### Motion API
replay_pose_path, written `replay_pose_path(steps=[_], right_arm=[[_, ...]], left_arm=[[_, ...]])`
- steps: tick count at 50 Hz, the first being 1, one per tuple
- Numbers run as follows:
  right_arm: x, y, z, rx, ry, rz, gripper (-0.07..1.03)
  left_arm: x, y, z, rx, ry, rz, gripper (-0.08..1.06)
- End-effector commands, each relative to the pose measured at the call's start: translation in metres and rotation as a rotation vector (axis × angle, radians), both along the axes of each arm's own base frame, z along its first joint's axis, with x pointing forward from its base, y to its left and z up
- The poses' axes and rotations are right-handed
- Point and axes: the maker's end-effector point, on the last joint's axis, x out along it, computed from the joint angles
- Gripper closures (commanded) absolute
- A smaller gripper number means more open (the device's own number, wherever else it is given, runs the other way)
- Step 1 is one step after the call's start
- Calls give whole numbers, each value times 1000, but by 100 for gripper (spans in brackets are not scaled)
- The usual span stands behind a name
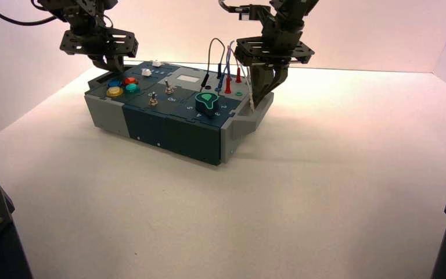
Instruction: Rotate the box counterclockwise.
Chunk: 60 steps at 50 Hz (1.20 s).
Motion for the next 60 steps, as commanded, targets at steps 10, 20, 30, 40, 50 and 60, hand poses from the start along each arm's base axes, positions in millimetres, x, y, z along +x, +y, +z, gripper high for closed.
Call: replay_pose_path(steps=[10, 20, 30, 40, 50, 60], right_arm=[[24, -22, -19, -8, 9, -84, 98], [38, -39, -12, 2, -9, -142, 98], [46, -38, -6, 9, -30, -144, 98], [66, -38, 7, 28, -72, -158, 99], [92, -32, 24, 55, -125, -172, 98], [112, -24, 33, 71, -146, -171, 98]], left_arm=[[3, -7, 12, -5, -24, -13, 100], [2, -7, 13, -6, -26, -12, 101], [2, -6, 13, -6, -26, -12, 101], [2, -6, 13, -7, -26, -11, 100], [2, -7, 13, -8, -25, -10, 101], [1, -6, 13, -7, -24, -11, 101]])
